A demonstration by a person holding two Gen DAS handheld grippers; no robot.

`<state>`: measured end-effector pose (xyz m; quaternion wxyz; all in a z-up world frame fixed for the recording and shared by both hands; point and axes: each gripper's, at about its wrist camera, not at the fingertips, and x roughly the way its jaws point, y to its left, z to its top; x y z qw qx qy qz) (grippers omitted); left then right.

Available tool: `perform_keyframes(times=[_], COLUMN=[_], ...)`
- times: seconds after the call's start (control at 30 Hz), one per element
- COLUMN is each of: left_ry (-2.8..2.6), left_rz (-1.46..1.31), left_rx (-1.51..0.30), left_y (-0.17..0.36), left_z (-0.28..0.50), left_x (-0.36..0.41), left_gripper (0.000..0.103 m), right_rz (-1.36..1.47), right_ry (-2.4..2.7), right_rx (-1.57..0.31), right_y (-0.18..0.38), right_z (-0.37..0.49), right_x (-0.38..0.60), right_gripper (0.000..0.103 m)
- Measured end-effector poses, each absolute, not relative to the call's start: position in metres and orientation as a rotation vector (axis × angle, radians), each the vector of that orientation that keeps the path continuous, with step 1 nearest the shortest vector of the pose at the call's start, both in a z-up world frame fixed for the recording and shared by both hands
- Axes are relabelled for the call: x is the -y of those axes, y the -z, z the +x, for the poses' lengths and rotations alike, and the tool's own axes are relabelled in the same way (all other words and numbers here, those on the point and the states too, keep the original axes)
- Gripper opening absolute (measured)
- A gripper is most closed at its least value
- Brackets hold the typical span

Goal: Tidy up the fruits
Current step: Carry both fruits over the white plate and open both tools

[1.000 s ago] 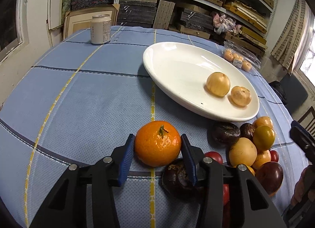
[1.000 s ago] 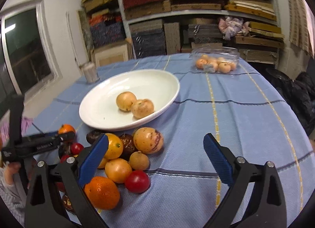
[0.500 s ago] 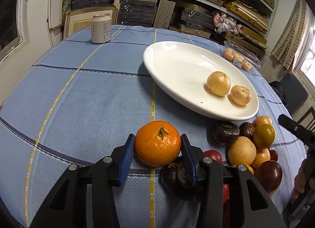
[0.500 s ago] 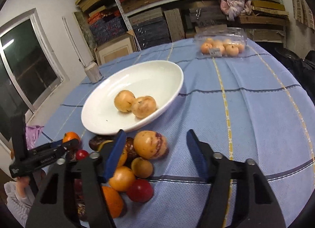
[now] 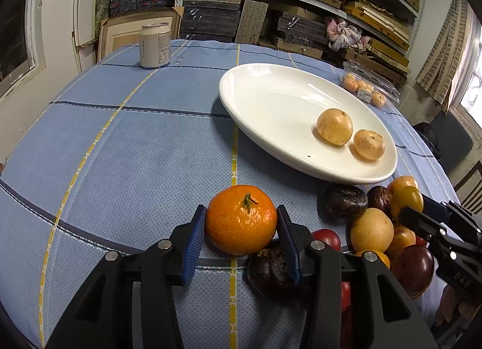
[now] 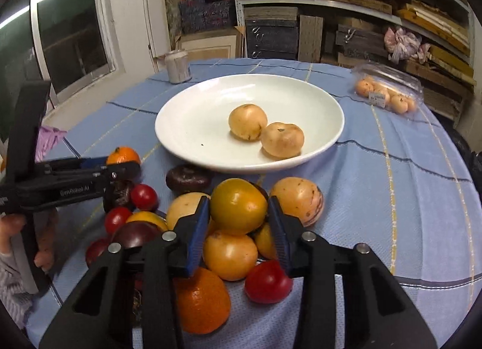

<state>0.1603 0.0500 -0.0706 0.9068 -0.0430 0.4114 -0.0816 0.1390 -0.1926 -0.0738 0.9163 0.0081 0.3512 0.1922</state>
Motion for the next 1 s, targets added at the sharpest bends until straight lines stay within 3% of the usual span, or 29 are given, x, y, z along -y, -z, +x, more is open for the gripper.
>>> perform_keyframes(times=[0.3, 0.5, 0.7, 1.0], left_ry=[0.195, 0.158, 0.169, 0.127], left_rz=[-0.103, -0.124, -0.088, -0.082], left_rx=[-0.812, -0.690, -0.669, -0.780], left_y=[0.063, 0.034, -0.006, 0.033], left_z=[0.154, 0.139, 0.182, 0.249], left_x=[-0.050, -0.056, -0.034, -0.017], left_gripper=[0.047, 0.047, 0.047, 0.047], right_rz=[0.064, 0.134, 0.177, 0.171], right_ry=[-0.414, -0.382, -0.336, -0.315], right_rx=[-0.683, -0.633, -0.589, -0.696], right_y=[0.066, 0.049, 0.008, 0.031], right_z=[0.132, 0.128, 0.171, 0.259], right_x=[0.204, 0.224, 0.229, 0.210], right_gripper=[0.039, 0.039, 0.038, 0.038])
